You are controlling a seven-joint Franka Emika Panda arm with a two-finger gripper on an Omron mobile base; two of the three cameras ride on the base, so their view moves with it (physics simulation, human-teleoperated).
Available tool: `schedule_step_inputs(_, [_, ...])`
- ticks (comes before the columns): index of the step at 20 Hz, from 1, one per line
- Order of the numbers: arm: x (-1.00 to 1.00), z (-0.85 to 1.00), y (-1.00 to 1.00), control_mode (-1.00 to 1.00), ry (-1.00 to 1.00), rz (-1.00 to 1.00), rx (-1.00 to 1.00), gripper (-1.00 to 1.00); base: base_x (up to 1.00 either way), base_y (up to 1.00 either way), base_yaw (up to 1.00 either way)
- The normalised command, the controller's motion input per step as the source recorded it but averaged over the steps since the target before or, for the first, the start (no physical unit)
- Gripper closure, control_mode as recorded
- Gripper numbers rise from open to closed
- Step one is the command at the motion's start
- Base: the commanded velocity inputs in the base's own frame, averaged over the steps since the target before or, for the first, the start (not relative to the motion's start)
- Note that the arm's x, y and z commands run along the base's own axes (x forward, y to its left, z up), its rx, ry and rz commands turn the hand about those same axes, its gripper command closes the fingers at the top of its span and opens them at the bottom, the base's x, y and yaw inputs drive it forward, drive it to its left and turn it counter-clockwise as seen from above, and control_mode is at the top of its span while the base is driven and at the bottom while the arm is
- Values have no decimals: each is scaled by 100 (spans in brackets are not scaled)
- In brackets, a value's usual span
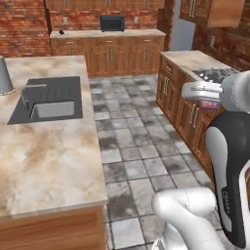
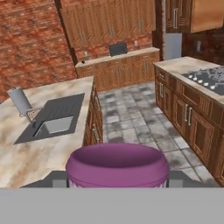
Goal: Pick the avocado and bread from the counter and place them on the plate. Then pick the jam from the cabinet and place it next to the plate. Lastly close the cabinet door.
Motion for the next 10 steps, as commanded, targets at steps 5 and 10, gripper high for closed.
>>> schedule_step_inputs(5, [0,0,0,100,0,0,0,100,29,-40,40])
schedule_step_inputs(10, [0,0,0,100,0,0,0,100,62,-40,35])
